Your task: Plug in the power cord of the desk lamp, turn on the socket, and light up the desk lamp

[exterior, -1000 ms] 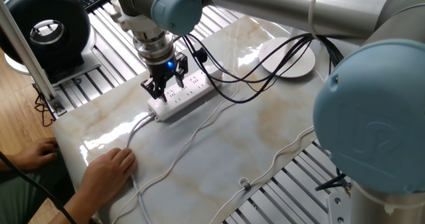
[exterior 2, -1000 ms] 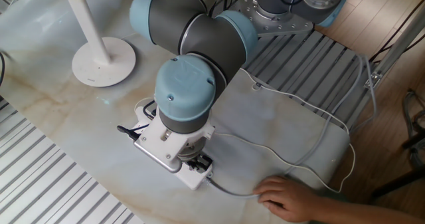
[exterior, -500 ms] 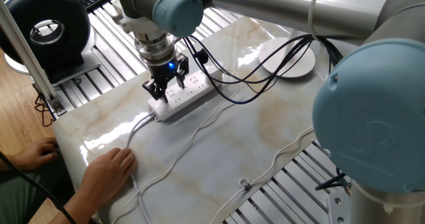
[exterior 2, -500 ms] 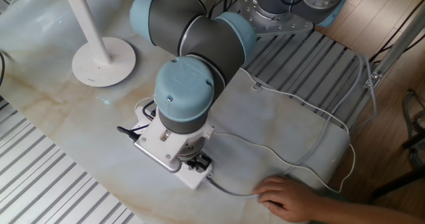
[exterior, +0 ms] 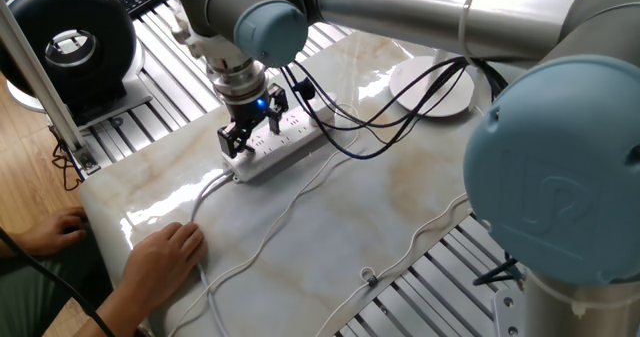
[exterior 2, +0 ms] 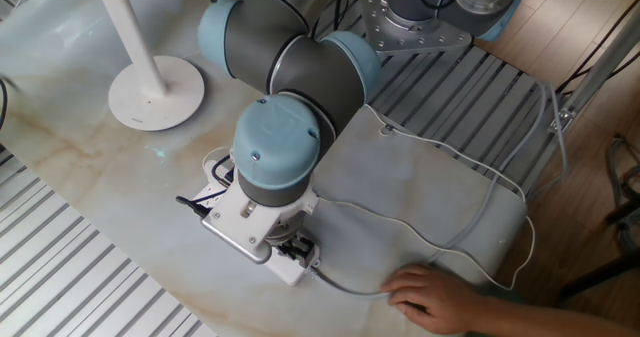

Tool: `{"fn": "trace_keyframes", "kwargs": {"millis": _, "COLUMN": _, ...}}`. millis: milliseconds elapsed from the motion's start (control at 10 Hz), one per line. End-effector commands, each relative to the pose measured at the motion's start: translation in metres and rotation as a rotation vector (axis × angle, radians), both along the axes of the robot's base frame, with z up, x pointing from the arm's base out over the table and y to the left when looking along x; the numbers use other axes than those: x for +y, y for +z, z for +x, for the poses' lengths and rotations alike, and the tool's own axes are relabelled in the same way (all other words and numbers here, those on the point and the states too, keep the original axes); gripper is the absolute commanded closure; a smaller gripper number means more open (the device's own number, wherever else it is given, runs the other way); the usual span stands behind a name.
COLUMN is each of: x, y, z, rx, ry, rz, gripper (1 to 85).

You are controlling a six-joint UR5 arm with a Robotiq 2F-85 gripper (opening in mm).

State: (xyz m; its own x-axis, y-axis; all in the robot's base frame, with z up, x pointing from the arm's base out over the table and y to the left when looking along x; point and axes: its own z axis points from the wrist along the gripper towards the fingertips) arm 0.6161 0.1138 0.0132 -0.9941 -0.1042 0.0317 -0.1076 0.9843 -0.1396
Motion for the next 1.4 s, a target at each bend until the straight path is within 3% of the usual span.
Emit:
{"fn": "trace_keyframes", "kwargs": {"millis": 0, "x": 0.005, "y": 0.011, "z": -0.007, "rx": 0.036, "ry": -0.007, "rz": 0.018, "gripper": 24.7}}
{"fn": "trace_keyframes", "kwargs": {"millis": 100, "x": 0.007, "y": 0.019, "z": -0.009, "rx": 0.051, "ry": -0.010, "rz": 0.031, "gripper": 24.7}}
{"fn": "trace_keyframes", "kwargs": {"millis": 400, "x": 0.011, "y": 0.029, "z": -0.006, "rx": 0.048, "ry": -0.013, "rz": 0.062, "gripper": 25.3}}
{"fn": "trace_keyframes", "kwargs": {"millis": 600, "x": 0.027, "y": 0.036, "z": -0.009, "rx": 0.059, "ry": -0.058, "rz": 0.106, "gripper": 30.3}}
{"fn": "trace_keyframes", "kwargs": {"millis": 800, "x": 0.036, "y": 0.041, "z": -0.010, "rx": 0.069, "ry": -0.105, "rz": 0.138, "gripper": 41.3}}
{"fn": "trace_keyframes", "kwargs": {"millis": 900, "x": 0.036, "y": 0.040, "z": -0.014, "rx": 0.084, "ry": -0.134, "rz": 0.131, "gripper": 60.0}}
{"fn": "trace_keyframes", "kwargs": {"millis": 1100, "x": 0.031, "y": 0.041, "z": -0.018, "rx": 0.096, "ry": -0.166, "rz": 0.098, "gripper": 83.3}}
{"fn": "trace_keyframes", "kwargs": {"millis": 1300, "x": 0.030, "y": 0.040, "z": -0.022, "rx": 0.118, "ry": -0.181, "rz": 0.092, "gripper": 84.7}}
